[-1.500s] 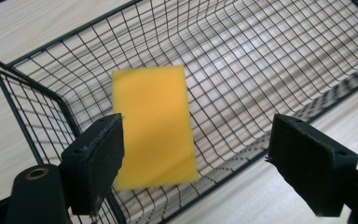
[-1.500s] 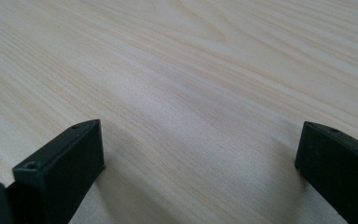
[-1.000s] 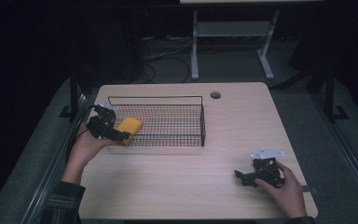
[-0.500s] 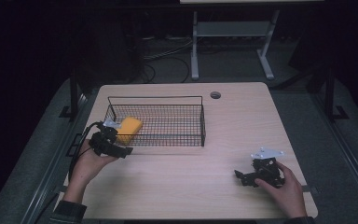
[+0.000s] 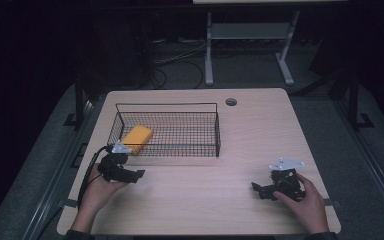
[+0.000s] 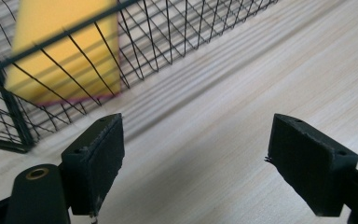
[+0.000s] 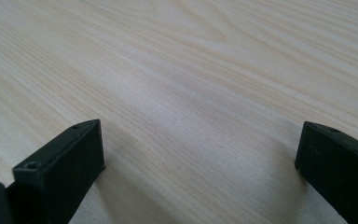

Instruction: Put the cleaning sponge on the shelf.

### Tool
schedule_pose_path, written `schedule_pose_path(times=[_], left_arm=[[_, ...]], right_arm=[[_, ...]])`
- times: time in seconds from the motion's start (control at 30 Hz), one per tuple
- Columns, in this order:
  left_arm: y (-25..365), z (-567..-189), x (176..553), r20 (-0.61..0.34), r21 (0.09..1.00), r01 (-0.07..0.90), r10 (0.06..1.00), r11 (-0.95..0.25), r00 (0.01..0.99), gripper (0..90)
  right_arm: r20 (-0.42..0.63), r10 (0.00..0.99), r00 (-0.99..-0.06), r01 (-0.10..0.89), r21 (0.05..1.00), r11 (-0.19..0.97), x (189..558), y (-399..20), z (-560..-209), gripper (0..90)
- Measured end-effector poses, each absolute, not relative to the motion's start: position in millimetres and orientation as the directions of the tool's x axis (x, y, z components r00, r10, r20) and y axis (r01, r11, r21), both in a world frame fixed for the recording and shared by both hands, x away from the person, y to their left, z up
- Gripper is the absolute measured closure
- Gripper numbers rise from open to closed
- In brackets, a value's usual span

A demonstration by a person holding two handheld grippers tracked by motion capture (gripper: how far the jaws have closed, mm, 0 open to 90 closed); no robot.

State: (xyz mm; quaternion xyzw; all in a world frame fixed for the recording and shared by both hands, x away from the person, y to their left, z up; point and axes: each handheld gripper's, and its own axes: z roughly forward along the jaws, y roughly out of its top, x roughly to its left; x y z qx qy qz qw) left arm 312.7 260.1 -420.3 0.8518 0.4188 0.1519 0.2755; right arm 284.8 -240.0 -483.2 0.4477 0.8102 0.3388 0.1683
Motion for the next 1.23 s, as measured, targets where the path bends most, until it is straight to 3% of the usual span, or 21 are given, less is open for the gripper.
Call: schedule_pose_path(times=[0.83, 1.23], left_arm=[[262, -463, 282, 0.030, 0.629, 0.612, 0.802, -0.479, 0.597, 14.8], [270, -473, 275, 0.010, 0.711, 0.559, 0.800, -0.427, 0.600, 13.2]], right_arm=[[0.031, 0.840, -0.542, 0.612, 0.700, 0.369, 285, -240, -483, 0.4], [0.031, 0.840, -0.542, 0.612, 0.700, 0.369, 285, -240, -483, 0.4]])
